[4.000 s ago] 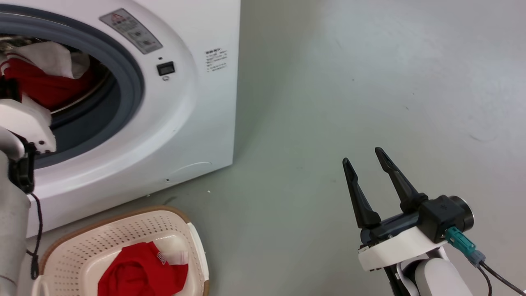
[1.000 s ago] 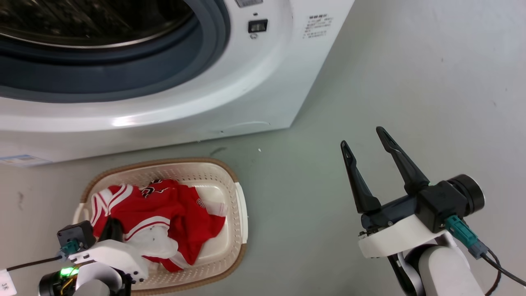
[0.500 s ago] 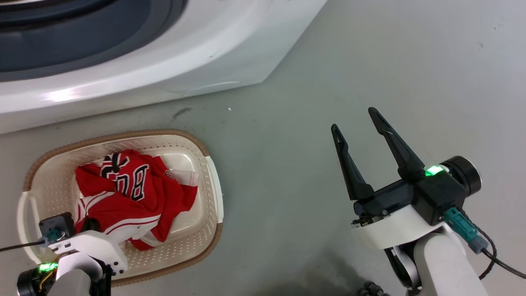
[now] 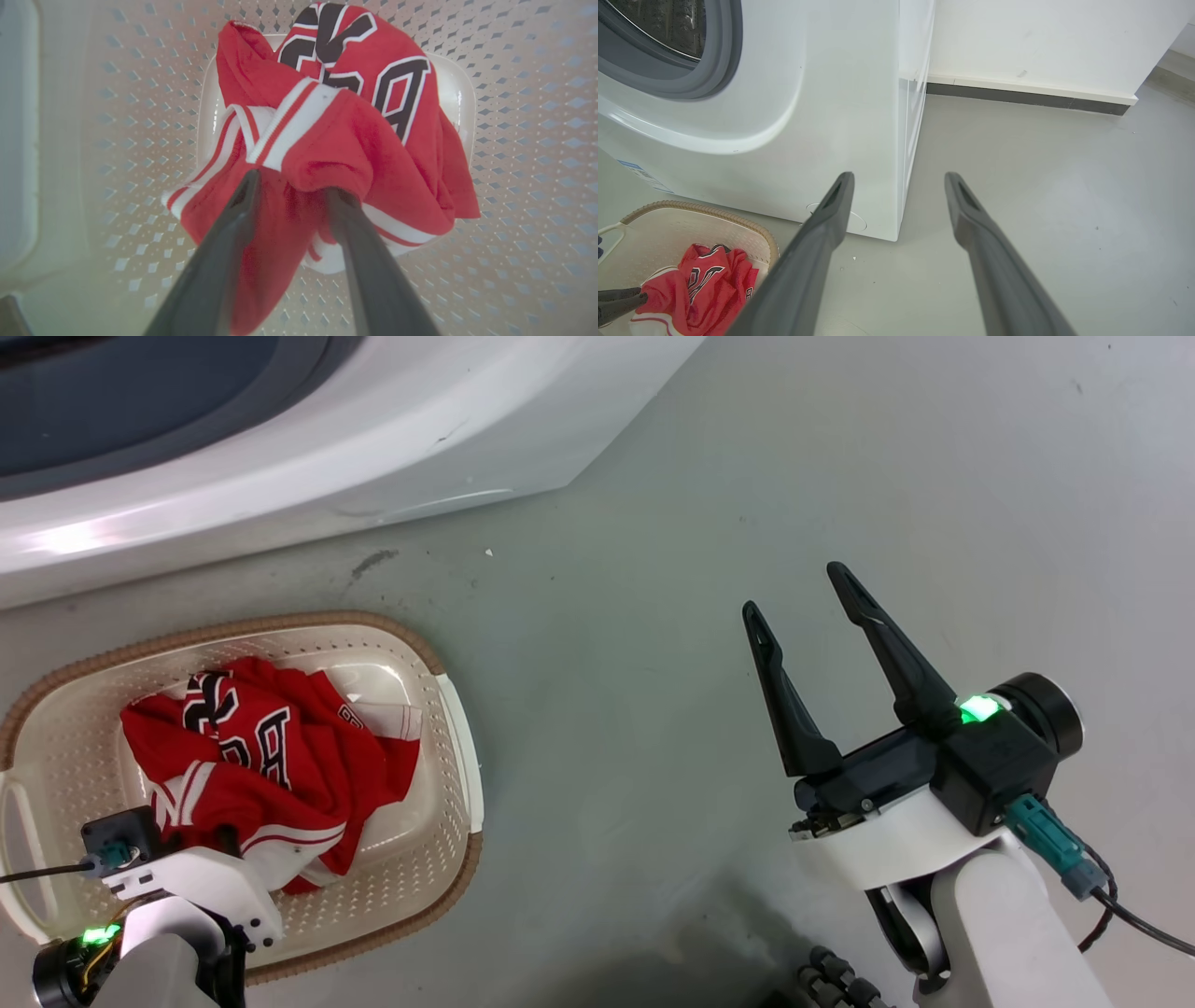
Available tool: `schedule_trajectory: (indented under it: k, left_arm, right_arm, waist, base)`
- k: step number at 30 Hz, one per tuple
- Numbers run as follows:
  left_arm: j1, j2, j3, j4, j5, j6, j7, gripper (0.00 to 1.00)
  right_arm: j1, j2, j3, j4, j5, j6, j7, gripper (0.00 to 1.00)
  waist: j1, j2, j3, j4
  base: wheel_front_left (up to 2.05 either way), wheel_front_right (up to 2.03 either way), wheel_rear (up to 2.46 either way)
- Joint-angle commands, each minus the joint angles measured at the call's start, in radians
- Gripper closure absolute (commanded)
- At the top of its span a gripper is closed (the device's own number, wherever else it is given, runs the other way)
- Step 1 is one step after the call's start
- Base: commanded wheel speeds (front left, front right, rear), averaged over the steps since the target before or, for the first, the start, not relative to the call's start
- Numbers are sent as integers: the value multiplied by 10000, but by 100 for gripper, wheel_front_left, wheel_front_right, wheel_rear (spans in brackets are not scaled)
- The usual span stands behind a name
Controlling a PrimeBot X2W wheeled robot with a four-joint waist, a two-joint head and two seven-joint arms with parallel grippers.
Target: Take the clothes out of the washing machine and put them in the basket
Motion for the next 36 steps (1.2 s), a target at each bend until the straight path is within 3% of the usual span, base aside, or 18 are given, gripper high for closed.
schedule_trajectory:
  k: [1,10,17,36]
  left_arm:
    - [-94,-30,0,54,31,-34,-23,0]
    - [525,-547,312,59,-36,-247,-22,0]
    - [1079,-991,386,-868,377,-415,-24,0]
    - [2533,-2035,768,-5374,2014,-403,-24,0]
  right_arm:
    - [-130,14,21,46,18,-7,-73,0]
    - [159,12,-51,674,1,-7,-177,0]
    - [668,12,-238,1053,-65,-7,-7,0]
    - [2182,12,-958,756,-364,-7,740,0]
  waist:
    - [-1,-1,-116,8]
    - [-1,-1,-1918,404]
    - [-1,-1,-3612,947]
    - [-1,-1,-5949,2064]
  base:
    - [0,0,0]
    - [0,0,0]
    - [0,0,0]
    - [0,0,0]
